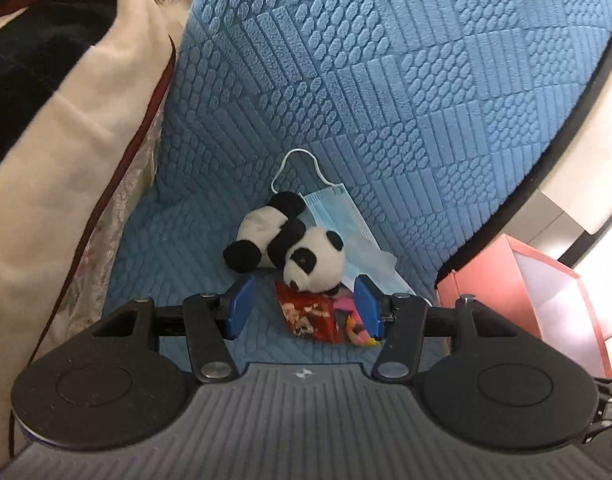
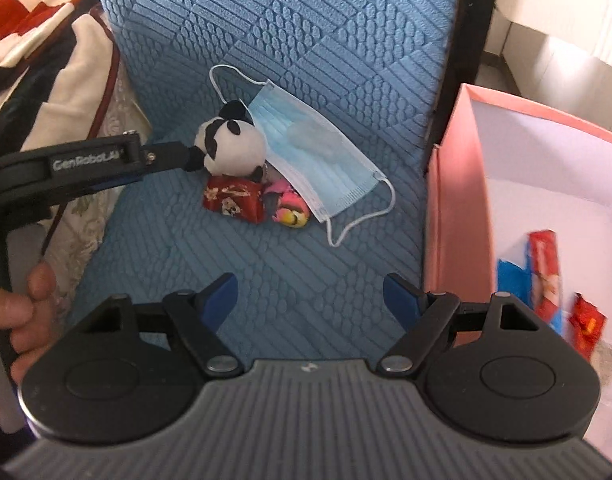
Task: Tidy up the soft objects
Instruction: 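Lower the left tool onto the panda plush while the right tool approaches the pink toy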
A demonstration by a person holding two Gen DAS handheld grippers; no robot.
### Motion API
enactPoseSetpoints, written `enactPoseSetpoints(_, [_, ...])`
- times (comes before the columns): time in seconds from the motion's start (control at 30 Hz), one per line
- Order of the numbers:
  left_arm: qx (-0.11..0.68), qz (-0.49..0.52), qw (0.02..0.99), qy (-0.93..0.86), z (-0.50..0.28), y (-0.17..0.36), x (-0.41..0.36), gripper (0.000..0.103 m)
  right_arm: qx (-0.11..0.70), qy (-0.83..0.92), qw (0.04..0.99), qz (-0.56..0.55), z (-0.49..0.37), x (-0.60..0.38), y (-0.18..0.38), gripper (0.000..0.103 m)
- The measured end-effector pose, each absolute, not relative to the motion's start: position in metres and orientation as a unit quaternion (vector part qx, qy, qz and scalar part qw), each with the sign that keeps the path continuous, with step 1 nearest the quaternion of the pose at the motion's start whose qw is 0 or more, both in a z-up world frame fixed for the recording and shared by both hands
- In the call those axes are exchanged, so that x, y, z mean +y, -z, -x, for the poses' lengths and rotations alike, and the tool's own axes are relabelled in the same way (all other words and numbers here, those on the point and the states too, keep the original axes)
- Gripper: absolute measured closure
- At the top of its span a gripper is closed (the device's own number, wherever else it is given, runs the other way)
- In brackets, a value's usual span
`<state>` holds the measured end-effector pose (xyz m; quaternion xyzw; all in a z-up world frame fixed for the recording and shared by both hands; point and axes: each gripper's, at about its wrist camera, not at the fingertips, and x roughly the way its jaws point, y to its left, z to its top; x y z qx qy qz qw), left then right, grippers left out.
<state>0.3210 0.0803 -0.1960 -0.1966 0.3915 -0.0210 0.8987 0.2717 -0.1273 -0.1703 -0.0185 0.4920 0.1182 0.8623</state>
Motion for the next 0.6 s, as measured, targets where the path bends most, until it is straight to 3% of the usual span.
enactPoseSetpoints(0.6, [0.392,0.278,0.876,0.047,-0.364,0.226,0.094,0.043,0.490,-0.135,0.861,-0.035,-0.319,-0.120,0.217,0.025])
